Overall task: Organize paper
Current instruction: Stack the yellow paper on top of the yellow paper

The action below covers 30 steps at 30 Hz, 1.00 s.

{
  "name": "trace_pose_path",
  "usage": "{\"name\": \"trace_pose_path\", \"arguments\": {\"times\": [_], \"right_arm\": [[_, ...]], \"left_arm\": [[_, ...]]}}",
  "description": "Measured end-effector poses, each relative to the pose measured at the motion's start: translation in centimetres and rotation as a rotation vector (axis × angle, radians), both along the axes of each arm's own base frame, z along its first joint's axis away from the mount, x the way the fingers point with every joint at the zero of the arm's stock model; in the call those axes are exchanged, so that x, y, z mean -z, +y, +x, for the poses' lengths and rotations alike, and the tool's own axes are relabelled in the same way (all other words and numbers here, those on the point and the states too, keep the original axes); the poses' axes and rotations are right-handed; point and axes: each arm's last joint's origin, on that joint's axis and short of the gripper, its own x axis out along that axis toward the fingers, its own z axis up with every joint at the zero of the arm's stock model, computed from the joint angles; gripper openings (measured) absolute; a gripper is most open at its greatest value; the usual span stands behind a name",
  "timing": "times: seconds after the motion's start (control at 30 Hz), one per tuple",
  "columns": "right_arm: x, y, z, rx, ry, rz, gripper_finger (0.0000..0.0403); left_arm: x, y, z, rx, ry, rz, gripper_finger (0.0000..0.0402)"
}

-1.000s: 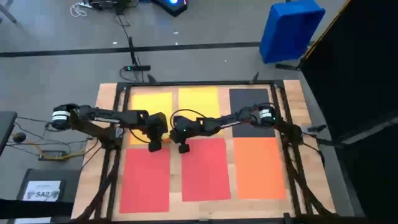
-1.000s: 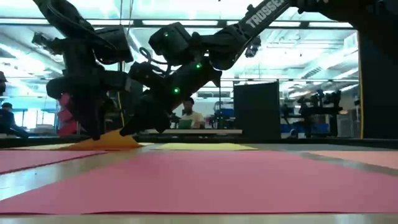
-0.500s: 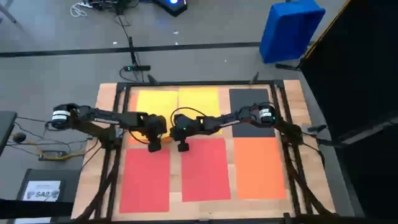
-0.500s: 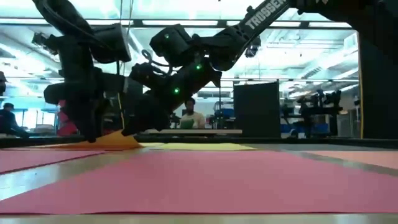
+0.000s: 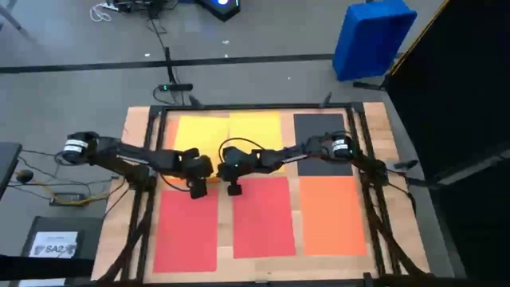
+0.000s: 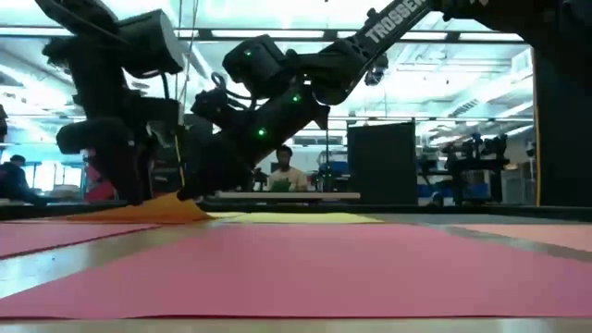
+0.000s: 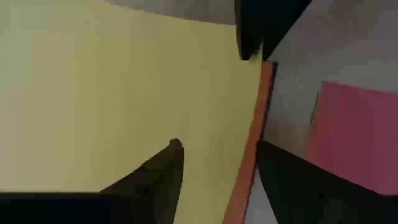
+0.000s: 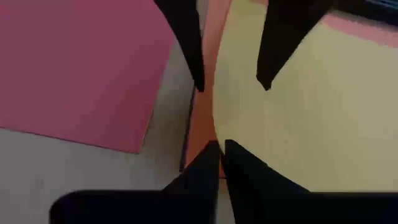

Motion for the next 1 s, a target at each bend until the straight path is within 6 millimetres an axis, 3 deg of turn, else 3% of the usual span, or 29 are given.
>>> {"name": "trace_pose_path", "arguments": {"times": [0.27,0.6,1.0], "right_arm": [[-0.9,-0.1,0.5,-0.012,-0.044,0.023,0.0],[-1.8,-0.1,0.8,-0.017,-0.039,0.025,0.0],[-2.6,-0.2,0.6,-0.015,-0.038,0.023,0.0]], "left_arm": [[-1.3,-1.3,-1.6,-0.032,-0.034,0.12,0.0182],[-2.7,-3.1,-4.2,0.011,-0.208,0.089,0.0182],[-1.0,-4.2,-3.9,-0.043,-0.112,0.098,0.0182]]}}
